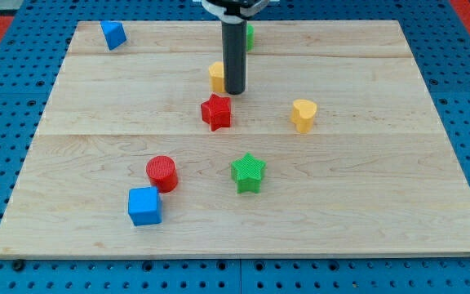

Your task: Move the yellow hexagon above the yellow heart

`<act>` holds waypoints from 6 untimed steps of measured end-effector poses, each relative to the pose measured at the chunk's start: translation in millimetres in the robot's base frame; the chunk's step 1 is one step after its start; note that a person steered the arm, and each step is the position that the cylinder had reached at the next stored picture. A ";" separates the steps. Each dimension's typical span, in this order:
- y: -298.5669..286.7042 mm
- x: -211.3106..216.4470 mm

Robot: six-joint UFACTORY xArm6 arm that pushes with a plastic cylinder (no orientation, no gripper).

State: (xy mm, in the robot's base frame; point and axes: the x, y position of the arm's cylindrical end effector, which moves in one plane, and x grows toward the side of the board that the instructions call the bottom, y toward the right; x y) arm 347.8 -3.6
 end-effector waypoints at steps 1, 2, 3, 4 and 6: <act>16.0 -14.5; 31.3 -26.9; 33.4 -28.5; 33.0 -22.1; -8.8 10.2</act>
